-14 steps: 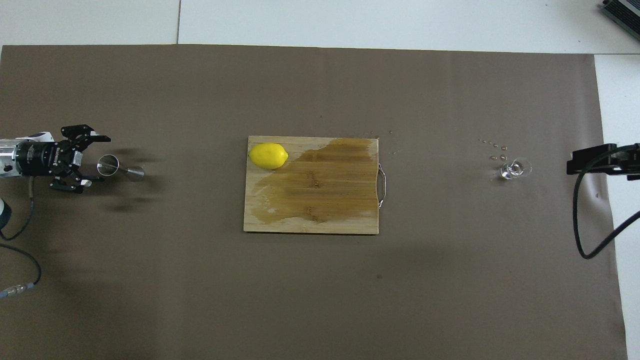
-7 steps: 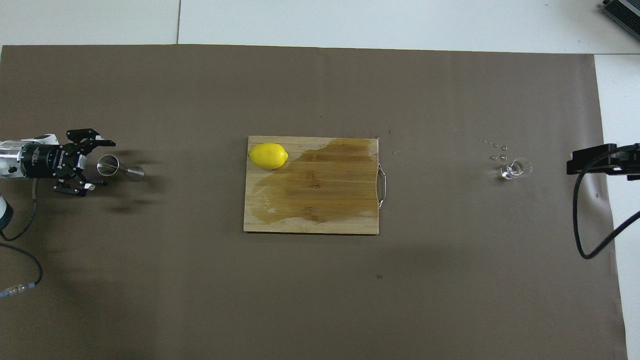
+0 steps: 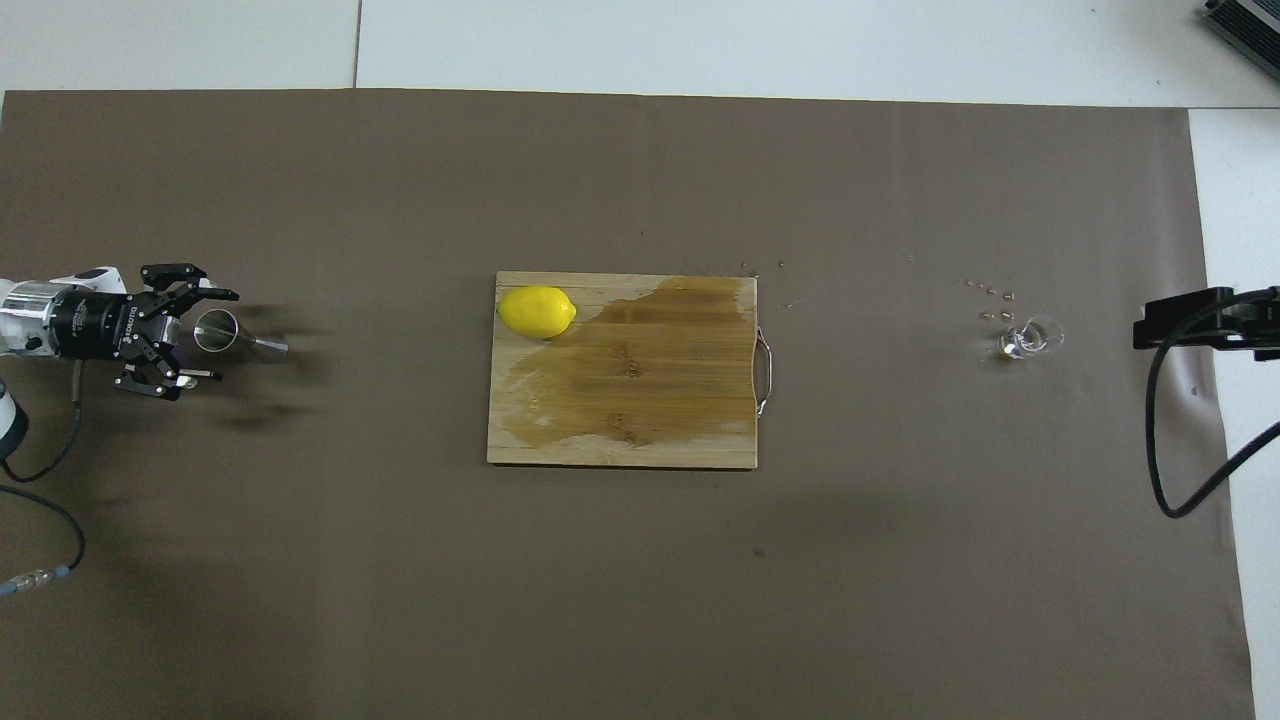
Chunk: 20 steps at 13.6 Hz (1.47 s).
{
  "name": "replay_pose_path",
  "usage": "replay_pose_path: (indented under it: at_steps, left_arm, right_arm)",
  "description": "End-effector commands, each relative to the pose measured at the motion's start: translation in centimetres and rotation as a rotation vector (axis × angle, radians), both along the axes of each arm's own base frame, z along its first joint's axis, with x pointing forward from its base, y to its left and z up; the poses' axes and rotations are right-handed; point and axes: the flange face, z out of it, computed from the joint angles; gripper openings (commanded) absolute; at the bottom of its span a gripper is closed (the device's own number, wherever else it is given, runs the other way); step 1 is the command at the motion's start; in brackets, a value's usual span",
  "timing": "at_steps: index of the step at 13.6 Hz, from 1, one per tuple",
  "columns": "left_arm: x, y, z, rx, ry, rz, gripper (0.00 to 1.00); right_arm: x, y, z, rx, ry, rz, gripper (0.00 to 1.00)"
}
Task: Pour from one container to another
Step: 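Close the left gripper on the small metal cup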
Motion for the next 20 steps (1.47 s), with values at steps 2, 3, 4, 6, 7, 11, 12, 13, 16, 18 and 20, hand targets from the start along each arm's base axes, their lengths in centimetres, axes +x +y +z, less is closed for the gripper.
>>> replay_pose_path:
  at_steps: [2, 3, 4, 6, 7, 11, 12, 13, 16, 18, 20]
  left_arm:
    - [-0.43, 0.75, -0.36, -0.025, -0.017, -0.018, 1.0]
    - [-0.39, 0.7, -0.35, -0.025, -0.018, -0.018, 1.0]
    - [-0.36, 0.69, -0.4, -0.022, -0.018, -0.016, 1.0]
    - [-0.2, 0.51, -0.37, -0.018, -0.02, -0.016, 1.0]
    - [-0.17, 0.53, -0.39, -0.016, -0.021, -0.014, 1.0]
    - [0.08, 0.5, -0.55, -0.001, -0.024, -0.001, 0.92]
    - [0.13, 0.54, -0.6, 0.003, -0.025, 0.003, 0.9]
    - [0.21, 0.38, -0.52, 0.005, -0.025, 0.001, 0.9]
    - [0.23, 0.39, -0.61, 0.009, -0.024, 0.005, 0.91]
    - [0.23, 0.39, -0.61, 0.009, -0.024, 0.005, 0.91]
    - [0.29, 0.44, -0.66, 0.013, -0.025, 0.01, 0.81]
  right_arm:
    - [-0.22, -0.09, 0.42, 0.005, -0.008, -0.003, 1.0]
    - [-0.21, -0.01, 0.42, 0.005, -0.008, -0.002, 1.0]
    - [-0.21, -0.01, 0.42, 0.005, -0.008, -0.002, 1.0]
    - [-0.21, -0.01, 0.42, 0.005, -0.008, -0.002, 1.0]
    - [-0.23, -0.01, 0.4, 0.005, -0.007, -0.002, 1.0]
    - [-0.22, -0.09, 0.42, 0.005, -0.008, -0.003, 1.0]
    - [-0.23, -0.01, 0.4, 0.005, -0.007, -0.002, 1.0]
    - [-0.21, -0.01, 0.42, 0.005, -0.008, -0.002, 1.0]
    - [-0.21, -0.01, 0.42, 0.005, -0.008, -0.002, 1.0]
    - [-0.23, -0.01, 0.4, 0.005, -0.007, -0.002, 1.0]
    - [-0.23, -0.01, 0.4, 0.005, -0.007, -0.002, 1.0]
